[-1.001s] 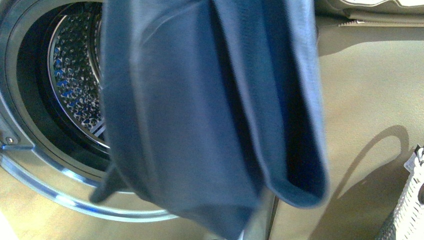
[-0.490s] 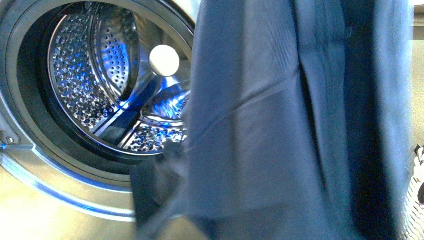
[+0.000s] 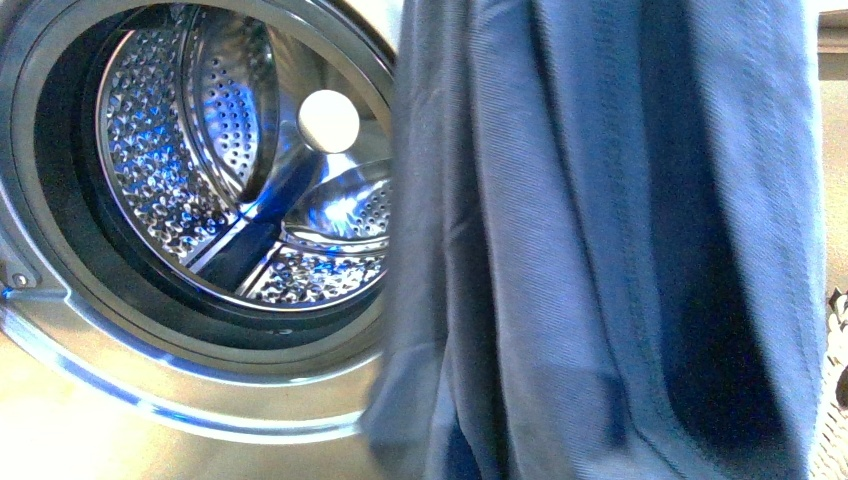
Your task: Collect clothes from washing machine
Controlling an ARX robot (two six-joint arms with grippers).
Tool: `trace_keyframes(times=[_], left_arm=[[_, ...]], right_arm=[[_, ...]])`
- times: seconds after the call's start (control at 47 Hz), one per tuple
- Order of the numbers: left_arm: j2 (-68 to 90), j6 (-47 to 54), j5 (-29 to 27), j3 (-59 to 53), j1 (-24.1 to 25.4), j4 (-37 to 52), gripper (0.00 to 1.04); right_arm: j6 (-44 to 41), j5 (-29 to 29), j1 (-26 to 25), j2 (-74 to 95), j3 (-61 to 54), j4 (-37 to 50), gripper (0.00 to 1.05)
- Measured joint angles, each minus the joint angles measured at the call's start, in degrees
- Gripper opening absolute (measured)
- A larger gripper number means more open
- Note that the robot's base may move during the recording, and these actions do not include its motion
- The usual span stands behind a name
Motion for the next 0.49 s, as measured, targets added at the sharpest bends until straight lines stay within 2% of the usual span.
trace_keyframes(times=[0.426, 0.447, 0.49], left_arm=[[0.26, 0.0, -0.02, 0.0, 0.0, 0.0, 0.06], [0.26, 0.0, -0.02, 0.0, 0.02, 0.0, 0.06], [0.26, 0.0, -0.02, 0.0, 0.02, 0.0, 0.06]], right_arm=[[0.0, 0.0, 0.0, 0.0, 0.0, 0.0, 0.97], [0.15, -0.37, -0.07, 0.02, 0.0, 0.07, 0.97], [2.29, -7.26, -2.34, 1.18, 0.0, 2.51, 0.97]])
